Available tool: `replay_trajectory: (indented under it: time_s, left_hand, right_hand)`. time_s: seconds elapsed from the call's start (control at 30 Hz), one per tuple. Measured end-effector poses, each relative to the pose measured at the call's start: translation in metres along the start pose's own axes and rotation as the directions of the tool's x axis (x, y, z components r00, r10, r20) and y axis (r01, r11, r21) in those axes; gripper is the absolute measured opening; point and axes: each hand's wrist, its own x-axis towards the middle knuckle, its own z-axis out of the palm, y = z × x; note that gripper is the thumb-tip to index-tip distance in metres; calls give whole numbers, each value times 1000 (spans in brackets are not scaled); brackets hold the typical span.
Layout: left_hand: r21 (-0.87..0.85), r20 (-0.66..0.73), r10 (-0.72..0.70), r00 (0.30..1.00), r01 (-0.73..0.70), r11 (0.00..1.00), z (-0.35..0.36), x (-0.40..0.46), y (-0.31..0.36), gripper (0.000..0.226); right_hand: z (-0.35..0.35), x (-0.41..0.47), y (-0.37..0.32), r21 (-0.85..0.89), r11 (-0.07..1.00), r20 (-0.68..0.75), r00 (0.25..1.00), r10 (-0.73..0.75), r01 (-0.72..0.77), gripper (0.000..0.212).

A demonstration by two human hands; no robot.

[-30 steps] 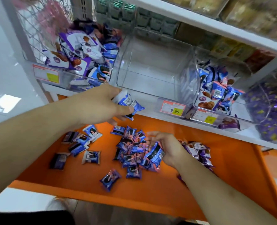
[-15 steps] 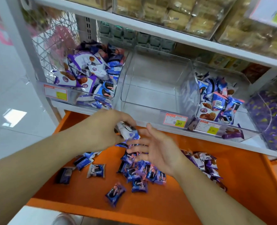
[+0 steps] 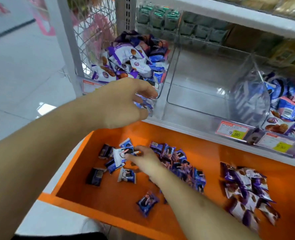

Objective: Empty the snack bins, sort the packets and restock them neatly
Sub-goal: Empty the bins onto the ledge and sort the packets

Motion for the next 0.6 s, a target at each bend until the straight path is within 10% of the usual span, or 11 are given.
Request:
replay_trajectory:
  time_s: [0.17, 0.6]
  left_hand:
    - [57, 1, 35, 999, -35, 998, 6, 3, 8, 47]
    - [40, 33, 223, 974, -224, 974, 67, 31, 101, 56]
  right_hand:
    - [-2, 12, 22, -317, 944, 4, 995, 104, -97, 64]
    - [-226, -184, -88, -385, 878, -57, 942, -330, 284, 8]
